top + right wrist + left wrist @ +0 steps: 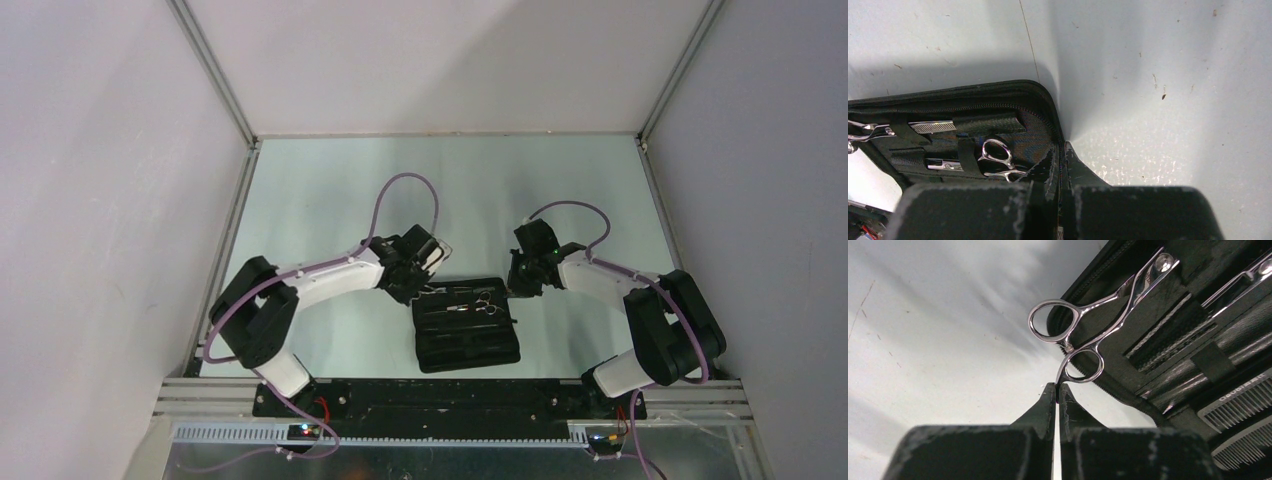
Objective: Sort the hair-cutting tools
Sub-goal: Place the scissors at the center of the board.
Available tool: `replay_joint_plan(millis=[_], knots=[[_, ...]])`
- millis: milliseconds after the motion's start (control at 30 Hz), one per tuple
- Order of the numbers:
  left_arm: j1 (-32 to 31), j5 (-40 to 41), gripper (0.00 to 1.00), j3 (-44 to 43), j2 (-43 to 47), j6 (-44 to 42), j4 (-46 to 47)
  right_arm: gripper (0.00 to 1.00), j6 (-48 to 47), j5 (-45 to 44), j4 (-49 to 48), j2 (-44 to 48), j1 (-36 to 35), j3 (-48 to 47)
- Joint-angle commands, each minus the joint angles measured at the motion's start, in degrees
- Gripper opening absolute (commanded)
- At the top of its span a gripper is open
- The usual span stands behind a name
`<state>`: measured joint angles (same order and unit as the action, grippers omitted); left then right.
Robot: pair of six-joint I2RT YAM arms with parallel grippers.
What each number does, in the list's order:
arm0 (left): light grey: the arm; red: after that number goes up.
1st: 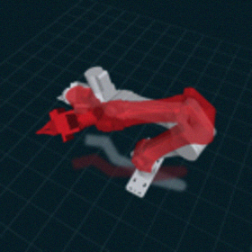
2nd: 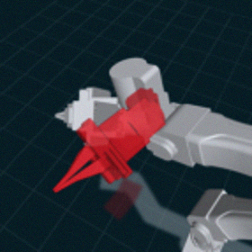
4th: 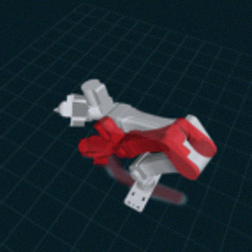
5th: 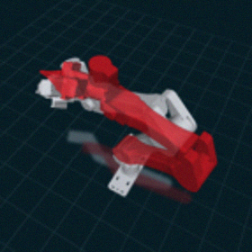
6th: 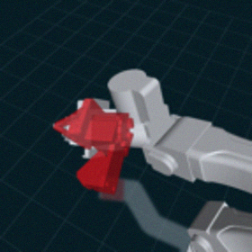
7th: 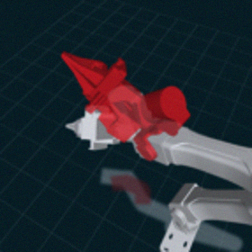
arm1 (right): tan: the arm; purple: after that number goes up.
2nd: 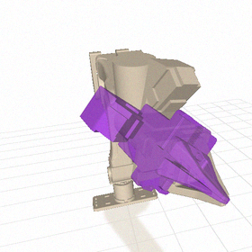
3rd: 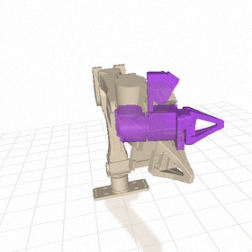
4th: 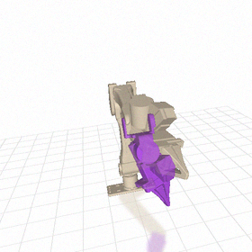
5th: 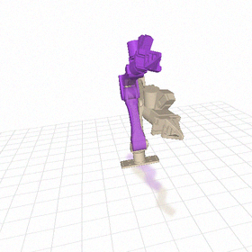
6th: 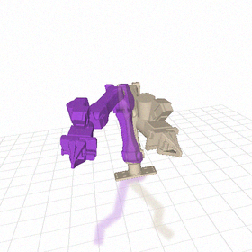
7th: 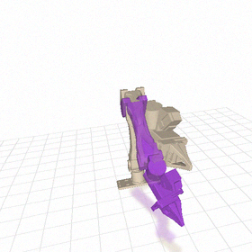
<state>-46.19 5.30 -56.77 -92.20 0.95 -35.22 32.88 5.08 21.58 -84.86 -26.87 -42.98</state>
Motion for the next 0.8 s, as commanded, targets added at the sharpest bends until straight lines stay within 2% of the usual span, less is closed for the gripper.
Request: replay_joint_plan(millis=[0,600,767], knots=[[-2.2,-2.8,0.00,-3.8,-1.3,-1.3,2.6,0.00,0.2,2.7,-2.4,-0.7,-0.5,-1.0],[-6.7,-6.9,0.00,-12.5,-8.5,5.9,0.9,0.00,0.4,2.8,-2.9,-0.7,-1.0,-1.0],[-8.4,-7.0,0.05,-14.5,-10.0,7.8,-0.5,0.00,0.5,2.8,-2.9,-0.7,-1.1,-0.9]])
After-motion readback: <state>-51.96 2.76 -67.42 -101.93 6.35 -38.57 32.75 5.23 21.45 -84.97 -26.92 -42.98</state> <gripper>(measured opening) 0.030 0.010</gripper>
